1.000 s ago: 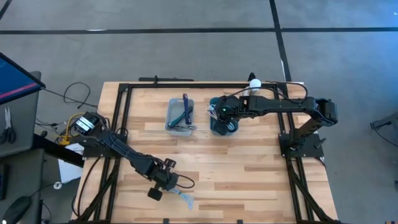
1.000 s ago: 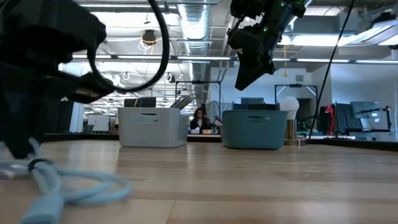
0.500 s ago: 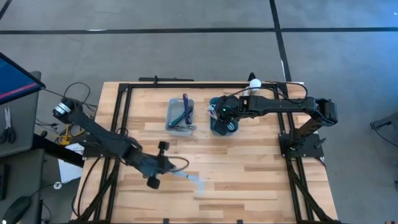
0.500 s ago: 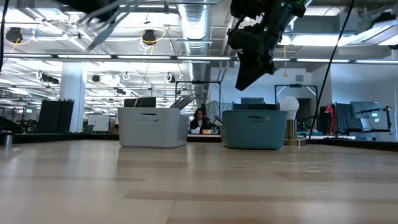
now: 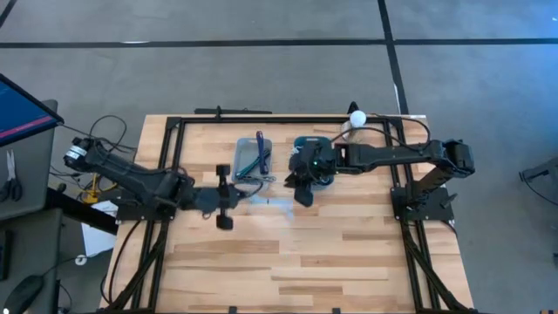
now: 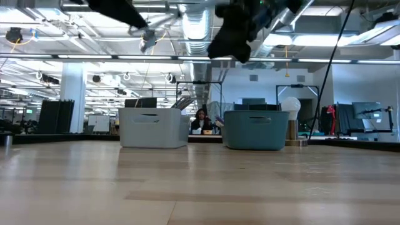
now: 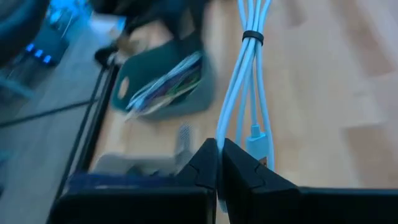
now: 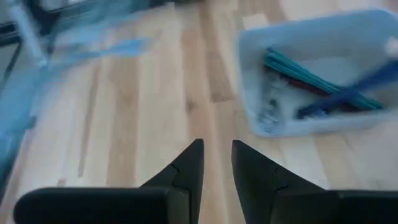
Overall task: Pick & Place USB Port
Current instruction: Put the light blue charger cable into the blue bin
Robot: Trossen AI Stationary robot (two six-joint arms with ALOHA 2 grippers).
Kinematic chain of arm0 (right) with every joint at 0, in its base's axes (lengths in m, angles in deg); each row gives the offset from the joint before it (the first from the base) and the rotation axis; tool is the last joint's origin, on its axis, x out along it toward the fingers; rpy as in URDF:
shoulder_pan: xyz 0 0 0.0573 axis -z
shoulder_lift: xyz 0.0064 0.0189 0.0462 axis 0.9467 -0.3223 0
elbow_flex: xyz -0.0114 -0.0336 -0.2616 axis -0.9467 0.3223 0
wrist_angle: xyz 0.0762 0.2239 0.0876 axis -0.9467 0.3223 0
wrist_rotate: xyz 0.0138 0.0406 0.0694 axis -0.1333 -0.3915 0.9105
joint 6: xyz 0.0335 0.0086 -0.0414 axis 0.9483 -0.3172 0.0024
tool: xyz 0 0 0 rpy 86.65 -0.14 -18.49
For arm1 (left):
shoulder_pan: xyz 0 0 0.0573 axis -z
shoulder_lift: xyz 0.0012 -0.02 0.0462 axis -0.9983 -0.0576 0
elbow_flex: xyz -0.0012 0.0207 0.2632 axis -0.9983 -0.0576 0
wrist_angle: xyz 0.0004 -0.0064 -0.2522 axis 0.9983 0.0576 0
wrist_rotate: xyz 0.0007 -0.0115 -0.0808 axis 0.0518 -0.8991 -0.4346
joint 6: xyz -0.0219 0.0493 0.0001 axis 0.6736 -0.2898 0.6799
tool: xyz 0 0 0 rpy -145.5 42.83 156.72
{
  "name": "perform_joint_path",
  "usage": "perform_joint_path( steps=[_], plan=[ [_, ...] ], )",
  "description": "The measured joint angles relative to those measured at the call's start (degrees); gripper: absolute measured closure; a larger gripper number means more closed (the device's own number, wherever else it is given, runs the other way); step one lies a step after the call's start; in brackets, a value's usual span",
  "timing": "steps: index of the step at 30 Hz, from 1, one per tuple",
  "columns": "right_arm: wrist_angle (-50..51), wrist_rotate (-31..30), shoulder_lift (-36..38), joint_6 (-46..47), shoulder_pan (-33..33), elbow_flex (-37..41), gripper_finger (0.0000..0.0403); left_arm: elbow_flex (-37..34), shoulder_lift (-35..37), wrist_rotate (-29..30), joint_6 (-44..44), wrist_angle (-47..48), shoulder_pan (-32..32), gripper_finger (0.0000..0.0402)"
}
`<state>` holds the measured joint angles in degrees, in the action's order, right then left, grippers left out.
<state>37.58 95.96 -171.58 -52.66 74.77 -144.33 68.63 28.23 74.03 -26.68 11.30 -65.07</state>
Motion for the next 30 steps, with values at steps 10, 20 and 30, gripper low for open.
perform_joint_path(
  steps=[10, 20, 30],
  plan=[
    [3.6, -0.1, 0.5, -2.0, -2.8, 0.0, 0.0327, 0.0, 0.2, -4.2, -0.2, 6.5, -10.0, 0.0394],
    [1.4, -1.2, 0.1, -0.1, -0.7, 0.0, 0.0326, 0.0, 0.2, -6.2, -2.2, 7.8, -14.4, 0.0394],
    [-3.3, -3.5, 0.0, 3.0, 2.6, 0.0, 0.0295, 0.0, 0.2, -6.6, -4.2, 8.9, -14.4, 0.0394]
  ],
)
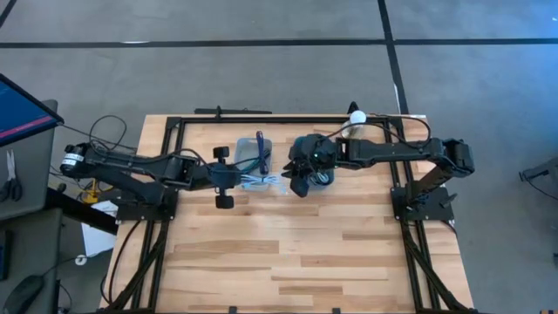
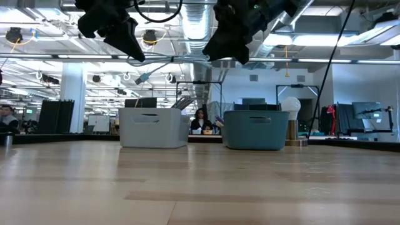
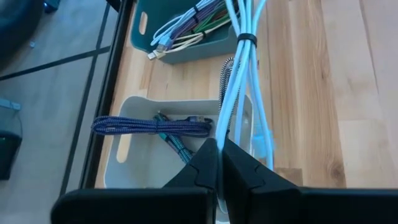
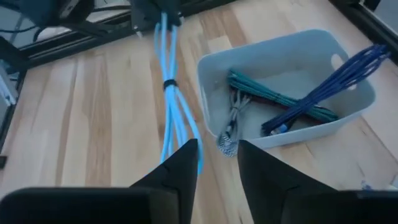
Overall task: Pick & Place USB Port
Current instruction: Put the light blue charger cable into the blue bin
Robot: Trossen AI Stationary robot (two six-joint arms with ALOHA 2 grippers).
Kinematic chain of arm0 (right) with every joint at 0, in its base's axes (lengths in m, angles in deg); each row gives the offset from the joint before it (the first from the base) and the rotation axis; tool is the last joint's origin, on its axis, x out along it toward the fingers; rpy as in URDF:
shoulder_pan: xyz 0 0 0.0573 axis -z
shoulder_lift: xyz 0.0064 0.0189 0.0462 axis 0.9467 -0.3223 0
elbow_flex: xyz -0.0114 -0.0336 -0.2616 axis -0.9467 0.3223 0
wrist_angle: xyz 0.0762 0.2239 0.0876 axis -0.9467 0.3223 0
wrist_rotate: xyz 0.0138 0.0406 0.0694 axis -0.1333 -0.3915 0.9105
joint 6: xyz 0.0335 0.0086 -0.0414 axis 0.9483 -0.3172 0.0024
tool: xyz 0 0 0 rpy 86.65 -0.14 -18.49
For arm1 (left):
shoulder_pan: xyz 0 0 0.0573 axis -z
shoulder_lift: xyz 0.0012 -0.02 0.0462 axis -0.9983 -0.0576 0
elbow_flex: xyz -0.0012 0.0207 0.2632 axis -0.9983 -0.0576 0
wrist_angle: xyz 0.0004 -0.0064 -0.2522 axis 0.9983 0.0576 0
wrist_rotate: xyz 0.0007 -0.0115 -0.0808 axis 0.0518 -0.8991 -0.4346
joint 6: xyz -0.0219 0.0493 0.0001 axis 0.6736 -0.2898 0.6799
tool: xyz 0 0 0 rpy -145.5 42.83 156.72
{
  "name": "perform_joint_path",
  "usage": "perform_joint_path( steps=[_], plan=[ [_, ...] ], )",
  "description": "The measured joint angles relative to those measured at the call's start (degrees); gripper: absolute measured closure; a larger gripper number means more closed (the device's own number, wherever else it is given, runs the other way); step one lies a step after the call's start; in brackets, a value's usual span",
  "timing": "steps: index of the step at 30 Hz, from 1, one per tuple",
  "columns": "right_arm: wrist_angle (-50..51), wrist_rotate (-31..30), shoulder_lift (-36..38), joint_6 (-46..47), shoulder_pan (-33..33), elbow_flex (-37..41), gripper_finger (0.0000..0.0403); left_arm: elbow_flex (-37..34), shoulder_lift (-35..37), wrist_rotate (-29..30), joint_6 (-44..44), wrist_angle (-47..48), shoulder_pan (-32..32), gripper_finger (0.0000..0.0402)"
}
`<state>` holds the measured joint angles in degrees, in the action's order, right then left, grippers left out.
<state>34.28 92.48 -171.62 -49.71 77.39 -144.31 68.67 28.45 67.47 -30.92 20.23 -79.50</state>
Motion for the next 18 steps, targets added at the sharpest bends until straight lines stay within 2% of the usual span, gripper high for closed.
perform_joint_path(
  steps=[9, 18],
  plan=[
    [-1.0, 3.5, 0.0, 0.2, 0.5, 0.0, 0.0251, 0.0, 0.0, 0.0, 0.0, 0.2, 0.0, 0.0394],
    [-2.1, 5.0, 0.0, 0.2, -2.0, 0.0, 0.0255, 0.0, 0.0, 0.0, 0.0, 0.2, 0.0, 0.0394]
  ],
)
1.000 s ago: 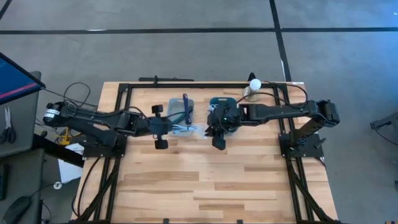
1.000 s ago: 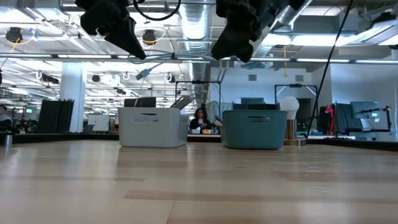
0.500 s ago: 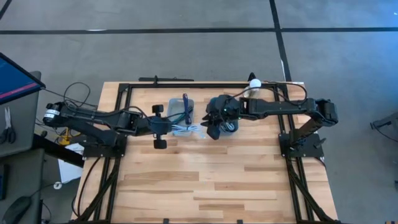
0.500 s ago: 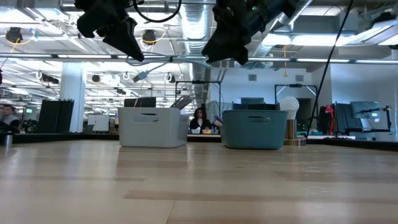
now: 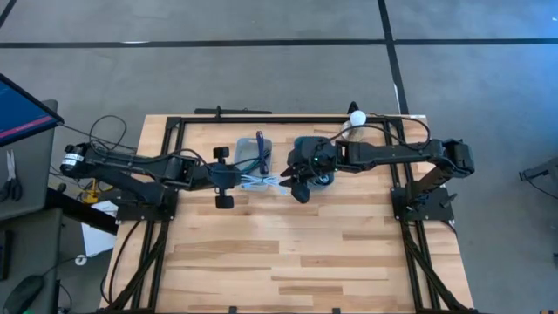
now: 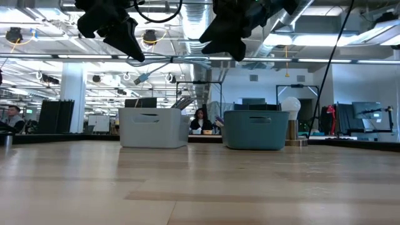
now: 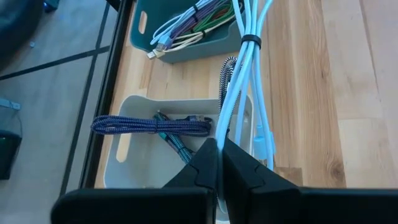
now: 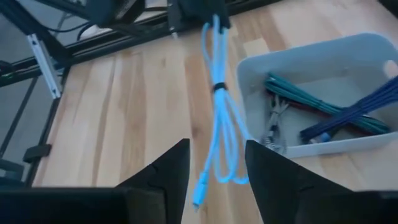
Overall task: Pick & Place USB Port
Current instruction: Put the light blue charger cable into the blue bin
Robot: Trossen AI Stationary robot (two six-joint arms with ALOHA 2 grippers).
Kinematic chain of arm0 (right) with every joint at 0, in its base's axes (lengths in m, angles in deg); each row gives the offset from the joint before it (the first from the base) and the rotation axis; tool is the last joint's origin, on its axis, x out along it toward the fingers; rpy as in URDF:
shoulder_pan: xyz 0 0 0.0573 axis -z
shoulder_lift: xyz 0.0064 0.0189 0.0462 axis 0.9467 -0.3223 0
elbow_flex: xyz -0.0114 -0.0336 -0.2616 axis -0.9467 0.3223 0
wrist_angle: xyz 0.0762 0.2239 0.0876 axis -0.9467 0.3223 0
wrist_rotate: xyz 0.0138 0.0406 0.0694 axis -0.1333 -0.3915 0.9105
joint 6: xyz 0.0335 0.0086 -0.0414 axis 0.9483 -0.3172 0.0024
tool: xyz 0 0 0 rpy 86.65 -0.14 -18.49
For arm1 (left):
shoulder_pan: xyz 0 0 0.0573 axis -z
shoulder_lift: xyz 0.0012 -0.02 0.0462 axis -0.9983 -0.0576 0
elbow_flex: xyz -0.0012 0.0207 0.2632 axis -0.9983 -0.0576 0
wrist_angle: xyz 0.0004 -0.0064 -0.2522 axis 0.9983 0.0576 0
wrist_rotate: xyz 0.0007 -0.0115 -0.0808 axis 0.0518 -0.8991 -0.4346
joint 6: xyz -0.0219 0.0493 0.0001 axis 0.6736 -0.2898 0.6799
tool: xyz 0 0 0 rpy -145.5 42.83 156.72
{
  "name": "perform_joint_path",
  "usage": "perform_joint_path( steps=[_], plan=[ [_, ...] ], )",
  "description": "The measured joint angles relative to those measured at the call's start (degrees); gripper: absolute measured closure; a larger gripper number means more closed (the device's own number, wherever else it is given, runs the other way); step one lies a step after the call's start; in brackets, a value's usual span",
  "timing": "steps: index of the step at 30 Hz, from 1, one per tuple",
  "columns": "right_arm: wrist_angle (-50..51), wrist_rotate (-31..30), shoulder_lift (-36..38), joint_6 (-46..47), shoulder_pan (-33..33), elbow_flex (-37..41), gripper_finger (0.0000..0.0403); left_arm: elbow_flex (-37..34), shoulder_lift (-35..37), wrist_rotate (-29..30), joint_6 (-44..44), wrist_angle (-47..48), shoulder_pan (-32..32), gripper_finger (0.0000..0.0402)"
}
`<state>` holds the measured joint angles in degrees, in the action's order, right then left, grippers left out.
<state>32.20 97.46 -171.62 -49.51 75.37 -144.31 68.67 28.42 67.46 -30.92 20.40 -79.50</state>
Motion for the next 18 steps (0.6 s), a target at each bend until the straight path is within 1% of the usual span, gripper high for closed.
perform_joint_path(
  steps=[3, 7, 9, 11, 13, 16, 18],
  plan=[
    [0.1, -0.6, 0.0, 0.0, -0.9, 0.0, 0.0259, 0.0, 0.0, -0.8, 0.0, 0.0, 0.0, 0.0394],
    [-0.6, -4.7, -1.4, 0.7, -1.5, -0.1, 0.0254, 0.0, 0.0, -3.0, 0.1, -0.2, 0.0, 0.0394],
    [0.9, -4.7, -2.5, 0.8, -1.1, 0.2, 0.0248, 0.0, 0.0, -3.0, 0.0, -0.2, 0.0, 0.0394],
    [-0.9, -4.6, -4.9, 0.9, -1.0, -0.2, 0.0243, 0.0, 0.0, -3.0, 0.0, -0.3, 0.0, 0.0394],
    [0.0, -4.4, -7.4, 1.2, -1.1, 0.1, 0.0238, 0.0, 0.0, -3.0, 0.0, -0.3, 0.0, 0.0394],
    [-3.1, -4.1, -12.0, 0.9, -1.5, 0.1, 0.0237, 0.0, 0.0, -3.2, 0.0, -0.2, 0.0, 0.0394],
    [-6.2, -2.2, -14.0, -0.2, -1.5, 0.0, 0.0245, 0.0, 0.0, -3.1, 0.0, -0.1, 0.0, 0.0394]
  ],
)
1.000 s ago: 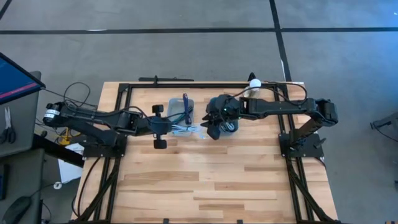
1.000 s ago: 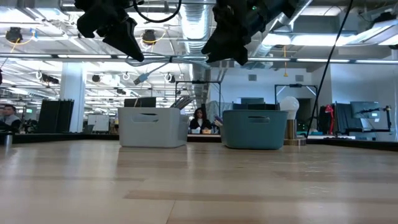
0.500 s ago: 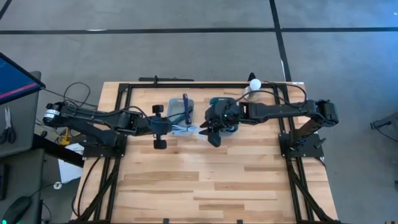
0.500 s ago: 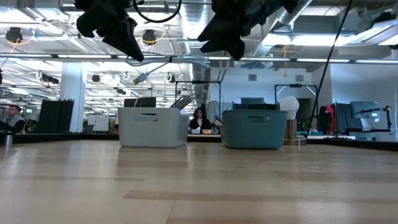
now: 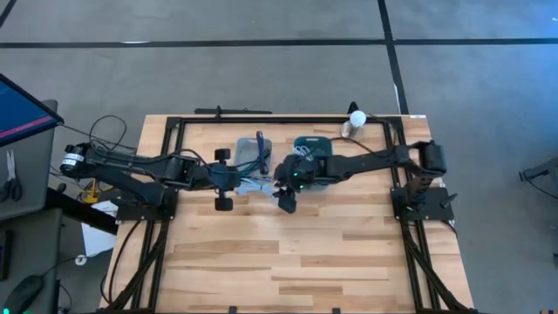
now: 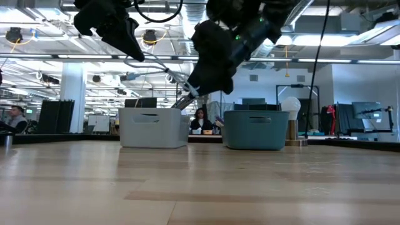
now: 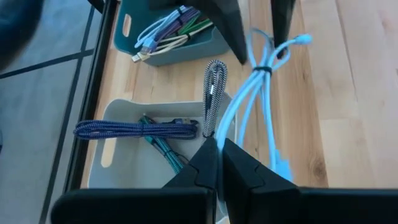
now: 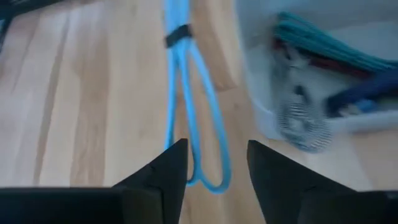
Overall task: Pick & Place USB Port
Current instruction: Put the light blue charger cable into the blue bin
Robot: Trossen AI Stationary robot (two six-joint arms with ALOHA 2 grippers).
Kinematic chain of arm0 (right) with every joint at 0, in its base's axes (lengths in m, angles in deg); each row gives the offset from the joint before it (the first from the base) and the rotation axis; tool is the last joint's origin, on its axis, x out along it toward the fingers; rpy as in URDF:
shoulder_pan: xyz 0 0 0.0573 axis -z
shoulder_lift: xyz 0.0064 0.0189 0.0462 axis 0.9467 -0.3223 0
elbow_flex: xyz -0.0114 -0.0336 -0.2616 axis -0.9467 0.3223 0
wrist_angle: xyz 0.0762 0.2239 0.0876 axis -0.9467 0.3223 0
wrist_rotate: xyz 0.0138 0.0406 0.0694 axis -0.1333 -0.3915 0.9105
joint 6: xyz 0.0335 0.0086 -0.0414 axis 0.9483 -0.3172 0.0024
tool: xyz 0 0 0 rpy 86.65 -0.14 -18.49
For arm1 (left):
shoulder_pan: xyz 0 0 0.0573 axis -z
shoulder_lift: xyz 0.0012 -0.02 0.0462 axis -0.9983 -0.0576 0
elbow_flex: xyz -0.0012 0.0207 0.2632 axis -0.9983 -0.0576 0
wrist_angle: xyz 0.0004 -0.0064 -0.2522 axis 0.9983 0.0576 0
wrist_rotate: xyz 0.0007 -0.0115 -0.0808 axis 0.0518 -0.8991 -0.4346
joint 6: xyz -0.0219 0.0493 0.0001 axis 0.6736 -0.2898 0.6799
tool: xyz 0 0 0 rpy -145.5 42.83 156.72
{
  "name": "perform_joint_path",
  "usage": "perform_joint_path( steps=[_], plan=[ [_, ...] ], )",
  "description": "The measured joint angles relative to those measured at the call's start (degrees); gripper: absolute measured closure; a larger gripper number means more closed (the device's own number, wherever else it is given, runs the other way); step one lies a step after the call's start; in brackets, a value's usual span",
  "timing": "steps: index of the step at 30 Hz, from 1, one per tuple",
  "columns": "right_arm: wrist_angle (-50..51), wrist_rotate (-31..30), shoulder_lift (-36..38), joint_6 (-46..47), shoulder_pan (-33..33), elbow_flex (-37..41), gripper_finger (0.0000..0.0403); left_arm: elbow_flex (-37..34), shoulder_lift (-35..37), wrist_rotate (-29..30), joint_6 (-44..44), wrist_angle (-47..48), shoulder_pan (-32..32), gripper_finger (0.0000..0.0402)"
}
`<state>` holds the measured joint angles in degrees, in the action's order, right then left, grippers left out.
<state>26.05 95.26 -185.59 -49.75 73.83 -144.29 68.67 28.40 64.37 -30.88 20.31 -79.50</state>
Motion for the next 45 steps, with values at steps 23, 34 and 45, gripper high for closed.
perform_joint_path(
  steps=[23, 34, 45],
  plan=[
    [0.7, 3.0, 7.7, -7.8, 0.5, 0.0, 0.0401, 0.0, 0.1, -0.3, 0.4, -4.9, 0.0, 0.0351],
    [3.7, -1.9, 7.7, -8.1, 0.8, 0.0, 0.0402, 0.0, 0.1, -1.4, 0.4, -8.1, 0.0, 0.0224],
    [12.6, -7.5, 8.0, -7.9, 2.7, 0.0, 0.0403, 0.0, 0.0, -0.8, 0.0, -10.4, 0.0, 0.0209]
  ],
)
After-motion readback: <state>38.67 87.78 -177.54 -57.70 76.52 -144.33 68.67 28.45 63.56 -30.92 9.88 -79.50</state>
